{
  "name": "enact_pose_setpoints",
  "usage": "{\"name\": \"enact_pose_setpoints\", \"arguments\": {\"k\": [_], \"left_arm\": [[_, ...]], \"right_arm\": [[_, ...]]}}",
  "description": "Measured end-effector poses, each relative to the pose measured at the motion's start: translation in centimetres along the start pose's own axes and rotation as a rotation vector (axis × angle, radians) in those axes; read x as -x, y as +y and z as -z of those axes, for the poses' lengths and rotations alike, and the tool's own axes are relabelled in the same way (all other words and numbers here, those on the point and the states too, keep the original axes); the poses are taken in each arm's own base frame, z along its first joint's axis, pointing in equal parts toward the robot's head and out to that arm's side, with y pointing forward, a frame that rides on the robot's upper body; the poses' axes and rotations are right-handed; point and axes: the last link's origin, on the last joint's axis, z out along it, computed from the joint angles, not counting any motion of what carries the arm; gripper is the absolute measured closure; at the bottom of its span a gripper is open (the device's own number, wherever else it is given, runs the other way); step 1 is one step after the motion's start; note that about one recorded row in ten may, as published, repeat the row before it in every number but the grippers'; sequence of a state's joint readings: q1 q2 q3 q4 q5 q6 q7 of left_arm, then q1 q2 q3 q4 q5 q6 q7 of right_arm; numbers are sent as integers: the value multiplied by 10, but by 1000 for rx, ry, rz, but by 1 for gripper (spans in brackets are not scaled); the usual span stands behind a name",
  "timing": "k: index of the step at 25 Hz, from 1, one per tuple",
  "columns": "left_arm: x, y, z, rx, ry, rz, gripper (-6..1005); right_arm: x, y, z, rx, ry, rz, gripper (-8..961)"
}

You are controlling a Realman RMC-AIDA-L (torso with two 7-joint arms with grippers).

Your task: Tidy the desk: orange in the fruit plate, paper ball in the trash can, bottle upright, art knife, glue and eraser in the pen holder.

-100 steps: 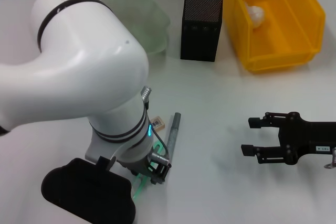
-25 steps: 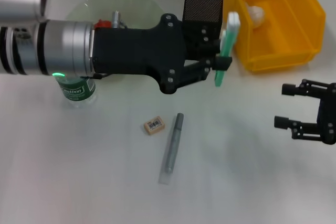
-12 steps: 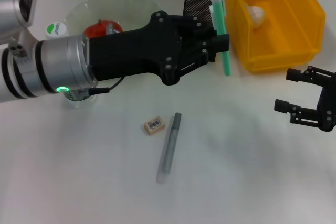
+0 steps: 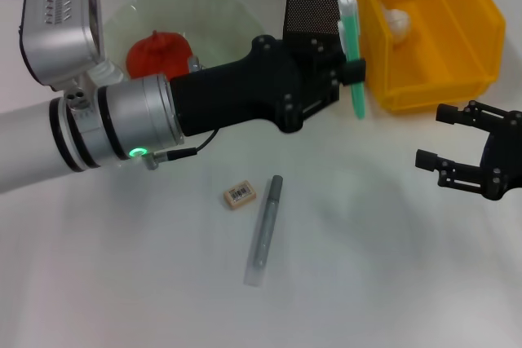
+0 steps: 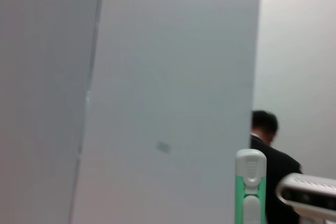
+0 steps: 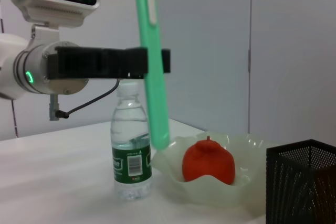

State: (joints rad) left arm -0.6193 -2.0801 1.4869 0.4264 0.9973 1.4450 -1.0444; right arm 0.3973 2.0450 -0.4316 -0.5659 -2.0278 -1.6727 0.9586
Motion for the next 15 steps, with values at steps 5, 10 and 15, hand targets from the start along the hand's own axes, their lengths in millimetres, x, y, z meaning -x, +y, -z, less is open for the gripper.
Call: {"name": "enact_pose_setpoints", "arguments": {"k": [5,10,15], "left_arm": [[4,-5,-8,-83,33,9,811],[9,-6,-31,-126,11,-6,810],[6,-14,-47,-233,31,-4,810]], "right_arm": [[-6,2,-6,-22,3,-2,185],[-7,2,-12,-30,-3,-10,185],[-7,2,-14,-34,-7,-9,185]]}}
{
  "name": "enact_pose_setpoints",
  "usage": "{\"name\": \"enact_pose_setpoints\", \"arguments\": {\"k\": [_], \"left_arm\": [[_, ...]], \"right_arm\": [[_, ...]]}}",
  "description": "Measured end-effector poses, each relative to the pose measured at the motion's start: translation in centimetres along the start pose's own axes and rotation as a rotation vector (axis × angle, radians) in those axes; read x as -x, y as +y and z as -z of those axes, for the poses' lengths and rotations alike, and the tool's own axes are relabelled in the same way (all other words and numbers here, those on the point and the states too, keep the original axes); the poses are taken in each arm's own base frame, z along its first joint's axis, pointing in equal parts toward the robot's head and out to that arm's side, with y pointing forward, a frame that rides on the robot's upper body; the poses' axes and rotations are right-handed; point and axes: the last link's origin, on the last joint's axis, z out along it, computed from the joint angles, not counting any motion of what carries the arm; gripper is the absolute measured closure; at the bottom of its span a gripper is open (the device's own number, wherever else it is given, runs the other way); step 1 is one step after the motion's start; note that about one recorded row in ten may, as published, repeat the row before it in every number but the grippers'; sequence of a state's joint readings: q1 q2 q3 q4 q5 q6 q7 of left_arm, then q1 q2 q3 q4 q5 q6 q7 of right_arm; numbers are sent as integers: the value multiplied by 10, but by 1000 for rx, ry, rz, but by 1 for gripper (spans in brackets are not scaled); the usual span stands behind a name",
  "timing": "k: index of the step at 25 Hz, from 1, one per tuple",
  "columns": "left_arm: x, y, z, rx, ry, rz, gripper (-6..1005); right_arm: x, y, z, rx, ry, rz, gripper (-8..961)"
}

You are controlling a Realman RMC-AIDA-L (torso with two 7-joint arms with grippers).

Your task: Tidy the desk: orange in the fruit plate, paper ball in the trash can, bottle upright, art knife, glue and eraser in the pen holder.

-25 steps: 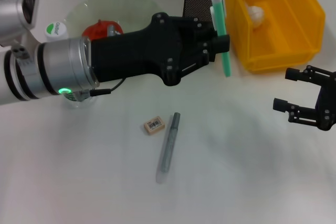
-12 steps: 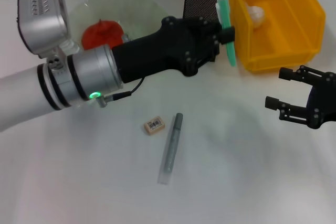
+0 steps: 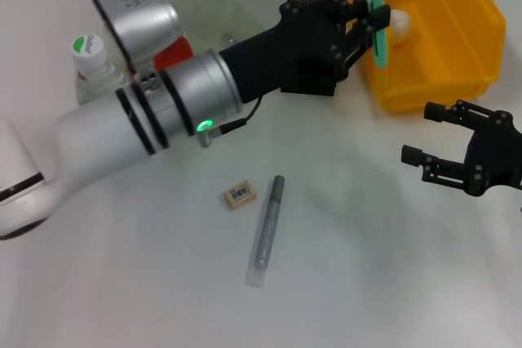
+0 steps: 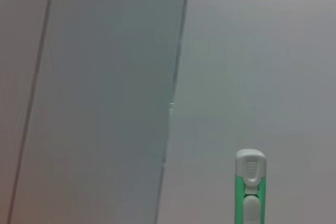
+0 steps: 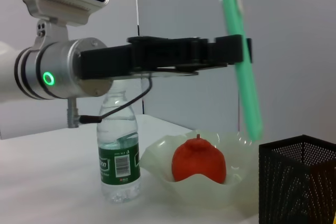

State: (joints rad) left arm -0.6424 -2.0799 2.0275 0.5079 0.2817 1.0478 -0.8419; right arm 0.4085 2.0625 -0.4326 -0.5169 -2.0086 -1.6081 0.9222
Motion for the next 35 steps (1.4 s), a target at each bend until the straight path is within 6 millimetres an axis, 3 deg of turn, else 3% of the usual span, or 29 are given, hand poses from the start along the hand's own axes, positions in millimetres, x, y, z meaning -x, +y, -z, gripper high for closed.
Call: {"name": "enact_pose_setpoints", "arguments": {"k": [9,24,35], "left_arm": [[-7,-16,-24,-171,-14,-23,810],[-6,-42,-27,-337,-74,-49,811],[-3,-49,-24,-376,-98,-46,810]], "right_arm": [[1,1,-5,-4,-11,-1,185],[1,0,-7,-20,-18,-7,184],[1,0,-8,-17,-18,0,184]]}}
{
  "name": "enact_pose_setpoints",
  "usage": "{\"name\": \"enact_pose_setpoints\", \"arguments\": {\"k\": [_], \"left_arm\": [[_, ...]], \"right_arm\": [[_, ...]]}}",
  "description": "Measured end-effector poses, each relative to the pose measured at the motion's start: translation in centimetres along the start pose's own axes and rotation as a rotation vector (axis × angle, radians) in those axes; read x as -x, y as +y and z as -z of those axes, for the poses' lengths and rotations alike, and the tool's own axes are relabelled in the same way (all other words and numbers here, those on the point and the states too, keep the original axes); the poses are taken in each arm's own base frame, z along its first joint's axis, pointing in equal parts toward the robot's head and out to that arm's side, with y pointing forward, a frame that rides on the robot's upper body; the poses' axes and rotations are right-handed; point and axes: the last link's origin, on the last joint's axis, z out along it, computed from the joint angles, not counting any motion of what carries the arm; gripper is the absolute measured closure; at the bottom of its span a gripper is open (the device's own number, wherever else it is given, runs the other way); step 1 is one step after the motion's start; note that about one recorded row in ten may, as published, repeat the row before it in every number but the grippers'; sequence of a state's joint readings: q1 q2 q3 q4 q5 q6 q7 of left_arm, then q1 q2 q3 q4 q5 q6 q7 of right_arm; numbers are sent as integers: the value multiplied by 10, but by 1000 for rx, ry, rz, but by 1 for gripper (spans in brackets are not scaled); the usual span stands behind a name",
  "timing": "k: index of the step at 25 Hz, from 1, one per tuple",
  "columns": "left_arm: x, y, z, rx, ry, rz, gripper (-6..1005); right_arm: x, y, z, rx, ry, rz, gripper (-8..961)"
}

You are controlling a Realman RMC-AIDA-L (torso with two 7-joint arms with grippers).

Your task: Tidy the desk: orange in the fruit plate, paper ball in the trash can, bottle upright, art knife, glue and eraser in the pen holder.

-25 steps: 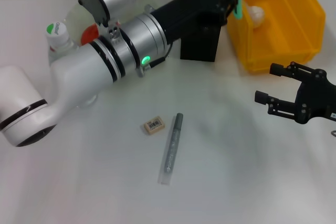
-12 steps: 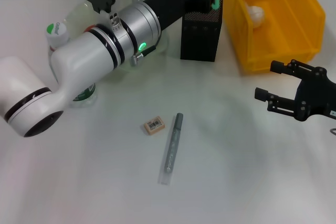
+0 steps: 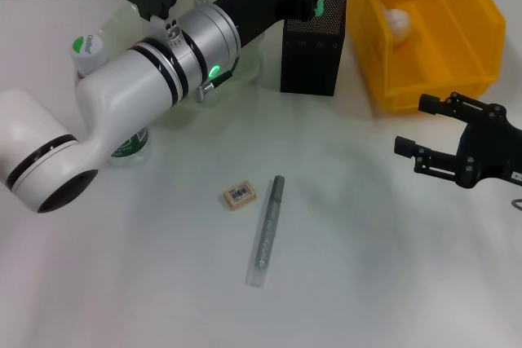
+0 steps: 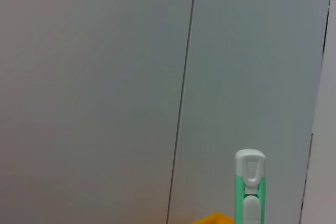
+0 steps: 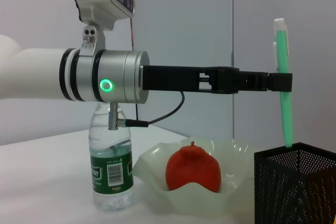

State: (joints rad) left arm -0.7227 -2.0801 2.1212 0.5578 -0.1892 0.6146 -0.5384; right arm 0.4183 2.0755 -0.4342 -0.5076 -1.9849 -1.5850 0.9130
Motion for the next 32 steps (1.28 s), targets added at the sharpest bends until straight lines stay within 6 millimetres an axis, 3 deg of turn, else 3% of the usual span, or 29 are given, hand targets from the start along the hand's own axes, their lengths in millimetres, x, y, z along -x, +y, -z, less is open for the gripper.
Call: {"name": "enact_pose_setpoints", "arguments": {"k": [32], "left_arm": [[10,-8,-3,-36,-81,-27,810]], "right_arm": [[4,-5,-9,1,10,13,184]]}}
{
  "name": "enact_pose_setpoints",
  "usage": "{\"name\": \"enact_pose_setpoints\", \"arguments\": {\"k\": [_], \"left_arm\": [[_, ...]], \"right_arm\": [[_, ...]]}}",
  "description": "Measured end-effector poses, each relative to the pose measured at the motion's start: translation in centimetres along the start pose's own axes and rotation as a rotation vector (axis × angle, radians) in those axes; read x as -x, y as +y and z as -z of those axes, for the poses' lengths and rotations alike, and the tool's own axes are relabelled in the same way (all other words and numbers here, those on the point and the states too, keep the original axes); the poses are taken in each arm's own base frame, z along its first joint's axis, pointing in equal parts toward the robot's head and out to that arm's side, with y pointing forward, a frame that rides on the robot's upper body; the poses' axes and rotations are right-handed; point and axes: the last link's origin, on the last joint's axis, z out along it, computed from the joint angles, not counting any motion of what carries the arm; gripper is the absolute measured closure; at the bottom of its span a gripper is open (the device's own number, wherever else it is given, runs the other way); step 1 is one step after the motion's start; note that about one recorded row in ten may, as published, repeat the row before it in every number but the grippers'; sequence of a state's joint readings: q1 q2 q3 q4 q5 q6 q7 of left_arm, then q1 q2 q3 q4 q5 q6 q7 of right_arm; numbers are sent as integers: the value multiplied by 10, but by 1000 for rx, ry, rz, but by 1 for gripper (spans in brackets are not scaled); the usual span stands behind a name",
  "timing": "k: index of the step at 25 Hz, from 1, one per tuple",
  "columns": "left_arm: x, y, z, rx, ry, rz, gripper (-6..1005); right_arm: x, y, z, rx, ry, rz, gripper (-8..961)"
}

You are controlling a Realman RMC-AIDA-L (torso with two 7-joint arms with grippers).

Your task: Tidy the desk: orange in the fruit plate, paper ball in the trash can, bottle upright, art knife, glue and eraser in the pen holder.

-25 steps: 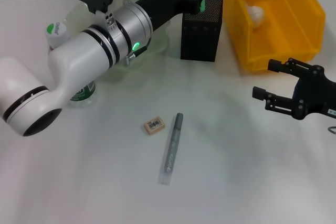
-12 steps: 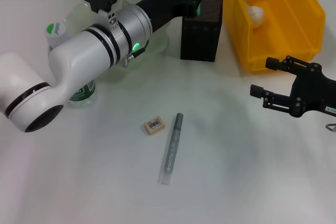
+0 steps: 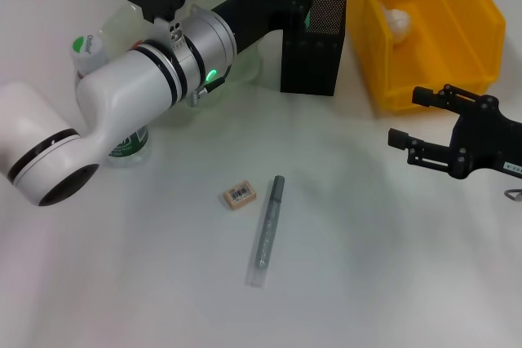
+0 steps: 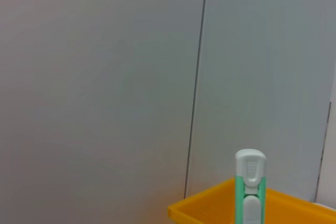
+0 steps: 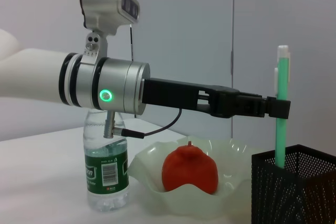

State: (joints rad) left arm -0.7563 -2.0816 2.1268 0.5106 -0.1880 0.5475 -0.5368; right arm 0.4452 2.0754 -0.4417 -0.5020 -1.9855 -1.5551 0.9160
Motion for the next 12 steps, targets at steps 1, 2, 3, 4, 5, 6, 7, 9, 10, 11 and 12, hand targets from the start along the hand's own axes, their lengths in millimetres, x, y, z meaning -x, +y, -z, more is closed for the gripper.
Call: {"name": "enact_pose_setpoints", "arguments": {"k": [1,2,3,4,5,6,7,9,10,11,12], "left_arm": [[0,0,0,1,-1,-2,810],[0,0,0,3,-2,-6,805],[0,0,0,3,-2,-6,800],[1,0,0,3,-3,-6,795],[1,0,0,3,-4,-7,789],[1,0,0,3,-5,-7,784],[2,0,1,2,-6,-7,779],[2,0,1,3,-7,-7,769],[3,1,1,6,-10,-9,764],[4,2,1,8,-12,-11,759],[4,2,1,8,-12,-11,753]], "right_arm": [[0,0,-1,0,1,-2,184],[0,0,-2,0,0,-4,184],[0,0,-2,0,0,-4,184],[0,0,-2,1,0,-4,184],[0,0,-2,2,0,-4,184],[0,0,-2,2,0,-4,184],[0,0,-3,2,-1,-2,184],[1,0,-3,2,-1,-2,184],[1,-1,-4,3,-1,0,184],[1,-1,-4,3,-1,1,184],[1,-1,-4,3,-1,1,184]]}}
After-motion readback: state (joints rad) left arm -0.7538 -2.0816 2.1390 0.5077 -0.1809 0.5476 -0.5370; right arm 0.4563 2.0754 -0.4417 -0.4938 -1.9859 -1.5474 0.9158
